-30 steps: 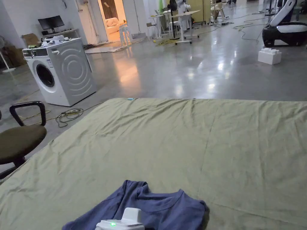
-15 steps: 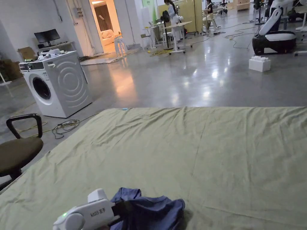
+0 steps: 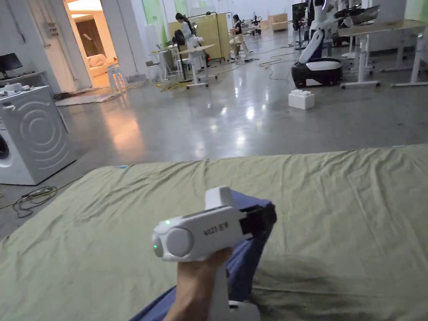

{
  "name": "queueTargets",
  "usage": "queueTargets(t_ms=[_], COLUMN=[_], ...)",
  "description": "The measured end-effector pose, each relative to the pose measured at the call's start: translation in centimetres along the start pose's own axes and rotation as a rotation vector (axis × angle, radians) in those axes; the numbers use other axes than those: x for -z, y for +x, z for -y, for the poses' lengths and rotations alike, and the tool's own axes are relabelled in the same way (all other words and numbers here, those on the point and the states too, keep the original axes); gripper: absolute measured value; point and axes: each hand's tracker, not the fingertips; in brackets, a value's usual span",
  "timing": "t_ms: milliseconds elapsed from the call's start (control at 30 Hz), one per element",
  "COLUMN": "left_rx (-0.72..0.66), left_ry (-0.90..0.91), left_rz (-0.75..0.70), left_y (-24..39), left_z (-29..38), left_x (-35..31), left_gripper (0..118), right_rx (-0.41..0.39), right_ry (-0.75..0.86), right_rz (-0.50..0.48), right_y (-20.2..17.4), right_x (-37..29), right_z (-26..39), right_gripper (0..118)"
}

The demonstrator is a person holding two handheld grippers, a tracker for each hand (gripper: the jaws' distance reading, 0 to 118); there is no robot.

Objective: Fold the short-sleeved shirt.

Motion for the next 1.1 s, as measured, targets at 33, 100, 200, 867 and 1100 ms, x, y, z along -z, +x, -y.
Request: queueTargets(t_ms=[33, 100, 200, 867, 1100], left_rx=[-0.006, -0.024, -0.042, 0.357, 0.466], left_ry=[-0.072, -0.177, -0.36, -0.13, 0.292], left_rz=[0.052, 0.157, 0.259, -0.005, -0.312], left_y=[1.7, 4.6, 9.1, 12.5, 13.5], left_z=[2.2, 7.5, 15.7, 15.8, 8.8], left_x=[2.5, 6.3, 9.9, -5.6, -22.6], left_gripper=[1, 1, 1, 76, 75], right_rx=[0.01, 0.019, 0.028, -0.15, -0.261], right_ry=[0.003, 0.004, -0.007, 0.09, 0.273], right_rz=[0.01, 0.036, 0.086, -0.016, -0.073], right_y=[0.4, 0.9, 2.2, -0.1, -5.2], right_x=[-0.5, -1.1, -2.2, 0.5, -0.2], right_z=[0.1, 0.4, 0.9, -3.7, -9.1], right_gripper=[0, 0, 0, 0, 0])
